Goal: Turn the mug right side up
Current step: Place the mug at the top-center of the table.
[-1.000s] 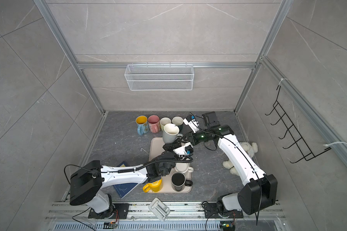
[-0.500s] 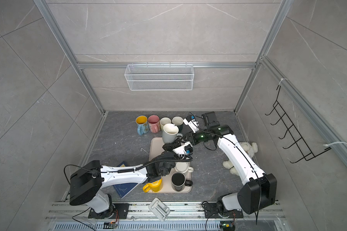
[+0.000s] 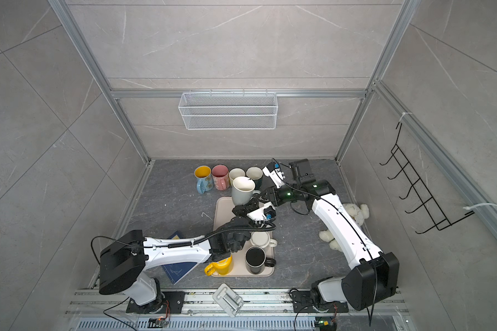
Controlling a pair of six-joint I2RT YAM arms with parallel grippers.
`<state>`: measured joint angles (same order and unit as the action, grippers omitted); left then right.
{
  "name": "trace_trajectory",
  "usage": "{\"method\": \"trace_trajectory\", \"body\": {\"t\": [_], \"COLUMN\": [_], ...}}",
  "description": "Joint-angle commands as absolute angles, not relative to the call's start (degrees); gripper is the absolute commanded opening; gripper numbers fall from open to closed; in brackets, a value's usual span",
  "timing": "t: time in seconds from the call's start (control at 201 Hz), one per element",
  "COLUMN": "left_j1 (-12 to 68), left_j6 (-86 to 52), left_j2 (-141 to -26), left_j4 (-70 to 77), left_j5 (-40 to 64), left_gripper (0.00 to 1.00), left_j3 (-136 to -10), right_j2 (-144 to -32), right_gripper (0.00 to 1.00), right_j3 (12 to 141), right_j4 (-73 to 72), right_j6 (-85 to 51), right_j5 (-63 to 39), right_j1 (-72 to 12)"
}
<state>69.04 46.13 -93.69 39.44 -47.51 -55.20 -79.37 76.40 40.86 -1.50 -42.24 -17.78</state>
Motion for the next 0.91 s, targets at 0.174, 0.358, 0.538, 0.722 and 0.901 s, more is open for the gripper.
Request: {"method": "trace_trajectory", "body": {"t": [0.174, 0.358, 0.538, 0.722, 0.901], "left_j1": [69.94, 69.98, 70.1, 70.09, 70.12], "left_j6": [48.6, 48.56, 48.81, 48.83, 48.91], "left_j2": [-92.61, -92.9, -93.19, -93.32, -93.67], "left_j4": [46.8, 46.85, 47.04, 47.2, 47.39], "left_j5": [-49.18, -49.13, -49.21, -49.15, -49.11], "left_gripper": [0.0, 0.0, 0.0, 0.0, 0.0], "left_j3": [-57.29, -57.5, -57.61, -57.57, -57.73], "right_j2": [-79.44, -79.74, -79.98, -79.89, -79.8], "right_gripper": [0.34, 0.32, 0.27, 0.21, 0.06], "right_j3": [75.89, 74.92, 74.21, 72.96, 72.08], "right_j4": [35.69, 33.14, 31.65, 30.6, 30.15], "right_j6": [-4.88, -6.76, -8.04, -8.83, -9.14], "right_j5": [-42.39, -43.22, -43.92, -44.36, -44.7], "right_j1": [-17.49, -17.5, -17.49, -17.53, -17.76]}}
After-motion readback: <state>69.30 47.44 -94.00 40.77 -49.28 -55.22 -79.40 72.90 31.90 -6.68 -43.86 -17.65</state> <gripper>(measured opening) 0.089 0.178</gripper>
